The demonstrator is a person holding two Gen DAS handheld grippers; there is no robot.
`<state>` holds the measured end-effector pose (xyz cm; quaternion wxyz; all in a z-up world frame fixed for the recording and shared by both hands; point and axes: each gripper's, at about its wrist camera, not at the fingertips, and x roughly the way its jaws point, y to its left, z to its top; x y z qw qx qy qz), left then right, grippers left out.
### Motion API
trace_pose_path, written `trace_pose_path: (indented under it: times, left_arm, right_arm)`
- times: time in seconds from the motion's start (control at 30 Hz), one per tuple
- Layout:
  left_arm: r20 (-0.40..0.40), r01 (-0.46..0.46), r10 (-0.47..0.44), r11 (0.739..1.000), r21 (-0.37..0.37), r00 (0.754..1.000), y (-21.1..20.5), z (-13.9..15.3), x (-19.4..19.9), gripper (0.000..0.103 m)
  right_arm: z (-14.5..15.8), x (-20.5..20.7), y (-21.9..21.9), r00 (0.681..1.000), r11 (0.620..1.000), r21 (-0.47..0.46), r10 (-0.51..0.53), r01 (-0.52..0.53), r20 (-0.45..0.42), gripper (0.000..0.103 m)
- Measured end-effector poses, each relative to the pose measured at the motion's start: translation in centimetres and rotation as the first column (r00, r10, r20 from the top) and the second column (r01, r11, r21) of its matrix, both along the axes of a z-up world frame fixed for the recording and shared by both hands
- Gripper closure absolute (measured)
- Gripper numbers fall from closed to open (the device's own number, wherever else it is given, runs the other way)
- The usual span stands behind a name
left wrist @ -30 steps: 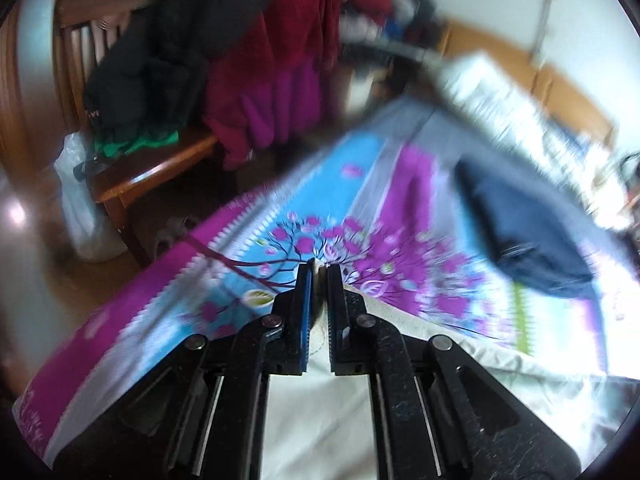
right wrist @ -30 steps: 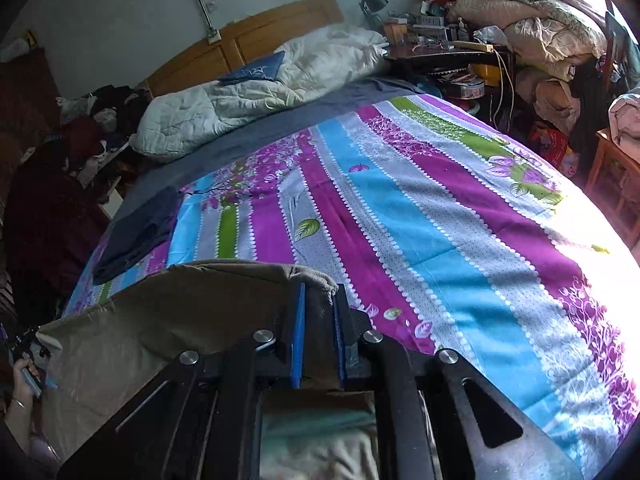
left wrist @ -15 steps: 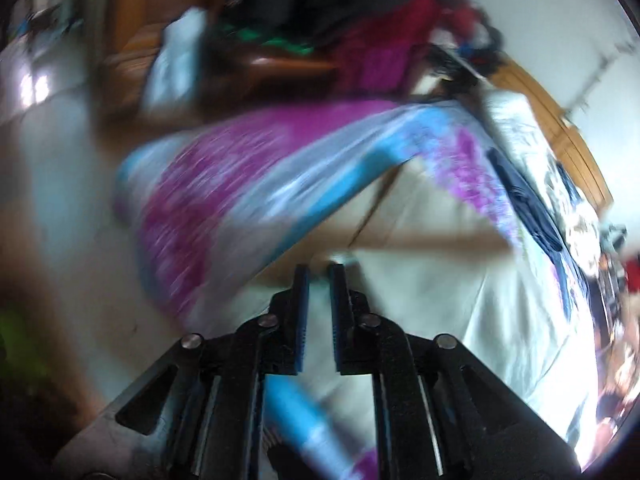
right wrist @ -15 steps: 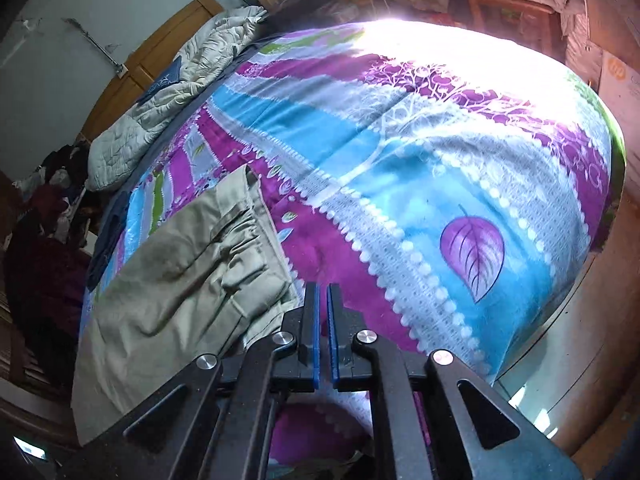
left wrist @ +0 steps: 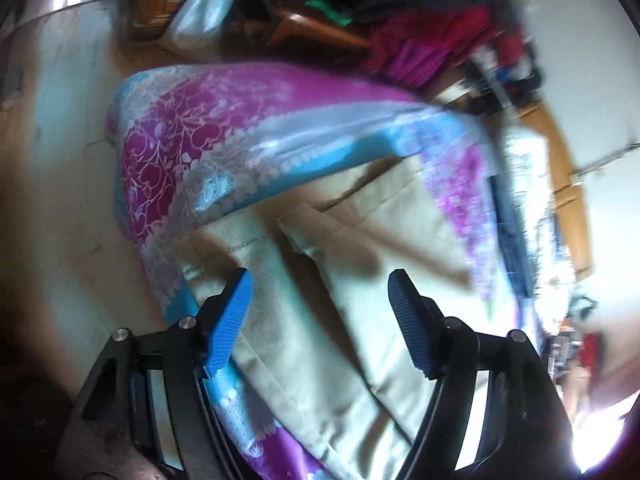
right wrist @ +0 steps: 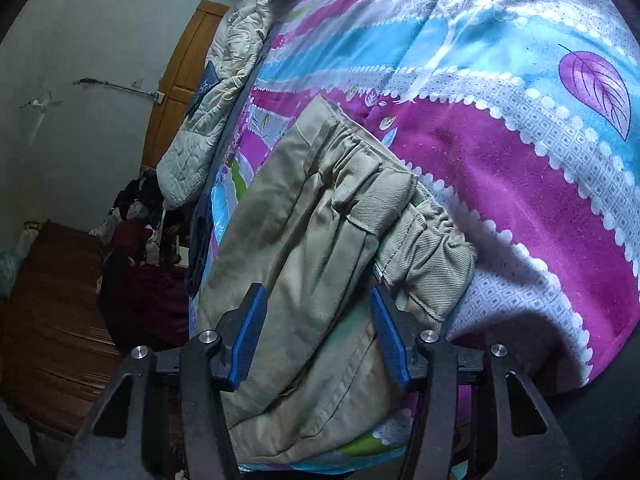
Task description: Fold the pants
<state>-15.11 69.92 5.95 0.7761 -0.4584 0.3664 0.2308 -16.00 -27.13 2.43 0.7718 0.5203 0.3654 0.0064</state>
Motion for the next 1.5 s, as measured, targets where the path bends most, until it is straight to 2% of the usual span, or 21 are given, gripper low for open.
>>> trace_pose_path:
  times: [0.03,0.07,0.1,0.13,0.23,0.43,0.53,0.63,0.73,0.8,0.83,0.9,0.97,1.03,1.13,1.23,1.3,1.33,1.37,1.47,1.5]
  left_arm:
    - [-0.013,0.001,-0.001,1.000,0.001,1.000,-0.2,0.0,0.2,0.036]
    - [-0.015,0.015,-0.015,1.000,0.023,1.000,-0.5,0.1,0.7,0.063]
    - [-0.004,0.042,-0.042,0.998,0.037,0.999,-0.7,0.4,1.3,0.084]
    - [0.003,0.077,-0.077,0.996,0.041,0.997,-0.9,0.4,1.8,0.100]
    - [0.006,0.094,-0.096,0.988,0.125,0.995,-1.7,1.4,2.9,0.101]
    - [0.024,0.084,-0.088,0.989,0.124,0.996,-1.3,1.9,3.5,0.101]
    - [0.008,0.085,-0.087,0.989,0.121,0.996,-1.4,1.9,3.8,0.101]
    - [-0.001,0.071,-0.071,0.993,0.089,0.997,-1.0,1.5,3.8,0.101]
    - [0.003,0.080,-0.081,0.992,0.096,0.997,-1.2,1.2,3.6,0.101]
    - [-0.006,0.075,-0.075,0.993,0.091,0.997,-1.2,0.8,3.6,0.101]
    - [-0.006,0.067,-0.067,0.994,0.080,0.998,-1.1,0.6,3.5,0.101]
    - [0.006,0.058,-0.058,0.996,0.065,0.998,-1.0,0.4,3.2,0.101]
    - [0.010,0.065,-0.066,0.995,0.074,0.998,-1.1,0.6,3.1,0.101]
    - [-0.005,0.078,-0.078,0.994,0.080,0.997,-1.1,0.6,3.4,0.101]
    - [0.027,0.076,-0.077,0.996,0.038,0.997,-0.5,1.3,3.9,0.101]
    - [0.133,0.095,-0.100,0.994,0.047,0.986,-0.4,4.3,3.2,0.101]
    - [0.180,0.103,-0.116,0.991,0.082,0.977,-0.7,5.4,1.4,0.101]
    - [0.173,0.102,-0.119,0.989,0.108,0.978,-0.9,5.2,0.4,0.101]
    - [0.121,0.110,-0.126,0.985,0.130,0.985,-0.9,3.7,-0.5,0.101]
    - [-0.006,0.095,-0.095,0.995,0.030,0.995,-0.3,-2.2,-2.1,0.101]
    - [0.022,0.073,-0.073,0.997,0.010,0.997,-0.2,-3.1,-2.8,0.101]
  right_arm:
    - [-0.1,-0.1,0.0,1.000,1.000,0.011,-0.005,0.004,0.009,0.045]
    - [-0.2,-0.2,-0.1,1.000,1.000,0.025,-0.005,0.005,0.019,0.045]
    - [-0.3,-0.2,-0.2,1.000,0.999,0.036,-0.006,0.005,0.025,0.045]
    - [-0.4,-0.3,-0.3,1.000,0.999,0.047,-0.008,0.007,0.027,0.045]
    - [-0.9,-0.3,-0.7,0.998,0.995,0.093,-0.036,0.031,0.050,0.045]
    - [-0.8,2.3,-0.7,0.997,0.999,0.047,-0.007,0.003,0.080,0.043]
    - [-0.5,3.3,-0.6,0.998,1.000,-0.014,-0.015,0.015,0.060,0.053]
    - [-0.6,3.0,-0.8,0.998,1.000,0.014,-0.025,0.024,0.065,0.054]
    - [-0.6,3.7,-0.9,0.997,1.000,0.001,-0.006,0.006,0.078,0.055]
    - [-0.4,4.1,-0.8,0.997,0.999,-0.037,-0.004,0.007,0.077,0.068]
    - [-0.1,4.1,-0.8,0.996,0.998,-0.056,-0.014,0.019,0.088,0.084]
    - [0.7,3.5,-0.4,0.994,0.995,-0.093,-0.032,0.042,0.102,0.087]
    - [1.5,4.1,0.3,0.998,0.984,-0.176,-0.009,0.021,0.064,0.092]
    - [2.1,4.8,0.3,1.000,0.980,-0.200,0.005,0.001,0.029,0.094]
    - [5.7,5.5,0.6,0.995,0.969,-0.245,0.045,-0.021,0.090,0.095]
    - [10.2,3.6,0.9,0.977,0.956,-0.294,0.087,-0.027,0.194,0.095]
    - [10.6,1.4,0.4,0.977,0.952,-0.304,0.087,-0.024,0.195,0.095]
    - [9.8,0.7,0.2,0.983,0.949,-0.313,0.097,-0.044,0.156,0.095]
    - [8.6,0.2,0.1,0.989,0.944,-0.323,0.107,-0.070,0.098,0.095]
    - [5.1,-0.4,0.1,0.996,0.950,-0.299,0.086,-0.090,-0.026,0.095]
    - [4.7,-0.4,0.1,0.996,0.951,-0.295,0.081,-0.087,-0.033,0.095]
